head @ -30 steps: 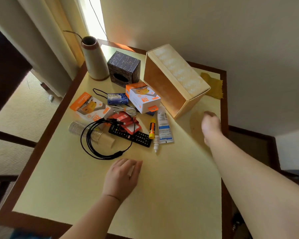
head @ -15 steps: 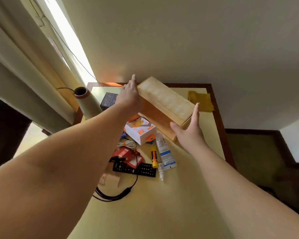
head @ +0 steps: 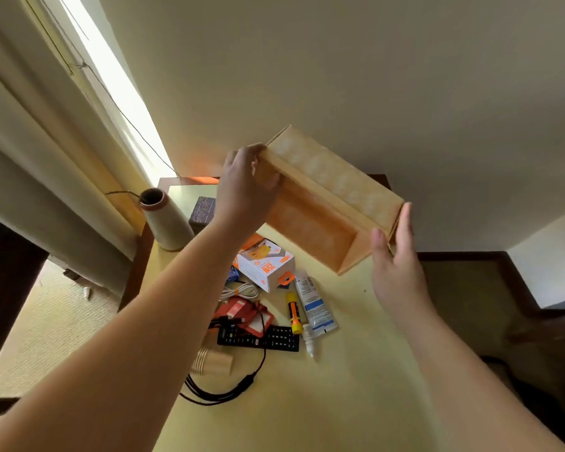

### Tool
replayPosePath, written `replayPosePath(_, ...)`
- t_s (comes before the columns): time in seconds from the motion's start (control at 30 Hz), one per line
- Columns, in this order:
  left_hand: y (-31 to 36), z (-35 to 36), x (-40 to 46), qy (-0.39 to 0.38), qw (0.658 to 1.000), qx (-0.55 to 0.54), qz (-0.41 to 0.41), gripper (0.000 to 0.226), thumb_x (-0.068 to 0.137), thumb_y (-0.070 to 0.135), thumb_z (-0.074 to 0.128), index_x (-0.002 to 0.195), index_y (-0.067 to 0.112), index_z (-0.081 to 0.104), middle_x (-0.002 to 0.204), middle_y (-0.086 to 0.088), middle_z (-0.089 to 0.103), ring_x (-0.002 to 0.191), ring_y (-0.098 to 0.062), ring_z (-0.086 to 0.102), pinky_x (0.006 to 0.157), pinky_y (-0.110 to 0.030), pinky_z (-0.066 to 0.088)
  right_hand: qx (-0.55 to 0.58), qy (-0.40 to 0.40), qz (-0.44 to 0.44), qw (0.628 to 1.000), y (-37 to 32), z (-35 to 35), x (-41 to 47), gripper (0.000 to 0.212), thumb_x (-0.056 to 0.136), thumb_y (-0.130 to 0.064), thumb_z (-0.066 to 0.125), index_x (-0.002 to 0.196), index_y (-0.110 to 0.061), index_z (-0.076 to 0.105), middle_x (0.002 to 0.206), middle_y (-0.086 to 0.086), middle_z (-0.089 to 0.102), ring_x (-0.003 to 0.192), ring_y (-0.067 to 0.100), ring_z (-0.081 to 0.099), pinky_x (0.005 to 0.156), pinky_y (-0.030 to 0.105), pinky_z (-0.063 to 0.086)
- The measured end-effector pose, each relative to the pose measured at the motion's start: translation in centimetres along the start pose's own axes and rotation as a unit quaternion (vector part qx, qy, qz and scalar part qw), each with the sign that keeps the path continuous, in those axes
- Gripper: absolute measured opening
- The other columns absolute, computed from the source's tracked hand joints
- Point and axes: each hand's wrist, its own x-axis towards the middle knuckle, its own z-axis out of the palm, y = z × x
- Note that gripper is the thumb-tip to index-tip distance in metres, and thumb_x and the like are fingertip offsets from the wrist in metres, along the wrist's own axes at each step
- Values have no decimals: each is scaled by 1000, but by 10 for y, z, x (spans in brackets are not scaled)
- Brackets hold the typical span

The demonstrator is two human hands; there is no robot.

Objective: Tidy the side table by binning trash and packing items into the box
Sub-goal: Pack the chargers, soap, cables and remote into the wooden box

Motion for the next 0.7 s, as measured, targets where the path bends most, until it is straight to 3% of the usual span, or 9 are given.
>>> replayPosePath(0.07,6,-31,-34,24,999,-22,3,44,95,30,72,137,29,61,127,8,57,111,-7,62,96,-32,54,19,5,7,1000,-2,-8,-25,74,104,-58,37,164,-41,-2,169,-15,21,140,0,37,82,1,37)
replayPosePath(0.1,7,-46,-55,27,999,-25,0,40,98,31,69,137,29,62,127,10,57,111,-5,62,95,-31,55,17,1,18,1000,-2,-10,-39,74,103,-59,37,165,-39,2,164,-16,30,132,-5,41,75,1,38)
replayPosePath(0.17,5,-74,-102,21,1000,-19,-10,37,101,28,67,138,28,65,126,12,57,111,-6,63,93,-27,56,1,-7,39,999,-2,-13,-68,71,102,-61,35,165,-34,17,146,-17,48,112,-13,49,76,9,40)
replayPosePath(0.27,-1,-109,-181,12,999,0,-45,39,102,26,65,141,32,63,123,21,57,107,-1,63,84,-19,54,-20,-21,44,999,8,-14,-109,68,100,-65,32,157,-29,42,141,-13,59,118,1,54,86,20,44)
replayPosePath(0.37,-9,-137,-259,6,996,6,-91,38,102,29,63,139,37,64,119,34,54,103,9,62,77,-17,53,-56,-68,54,995,24,-9,-141,59,99,-68,31,133,-31,63,111,-19,71,99,-2,65,75,21,48)
replayPosePath(0.5,-33,-151,-347,11,977,34,-212,35,100,38,60,135,40,65,114,33,55,98,12,60,72,-18,50,-156,-153,49,975,56,11,-169,54,101,-68,29,112,-34,70,79,-13,71,73,4,66,61,31,52)
replayPosePath(0.6,-56,-142,-392,36,960,47,-272,35,101,33,61,135,28,68,110,21,58,97,9,59,73,-10,45,-219,-185,29,958,78,31,-182,54,103,-65,30,112,-32,72,76,-10,70,71,7,65,57,29,47)
replayPosePath(0.7,-76,-132,-413,29,945,37,-324,35,104,25,59,138,20,67,110,20,55,98,4,57,76,-10,42,-268,-204,11,941,90,47,-189,57,104,-64,28,103,-27,72,72,-10,67,65,6,63,50,25,38)
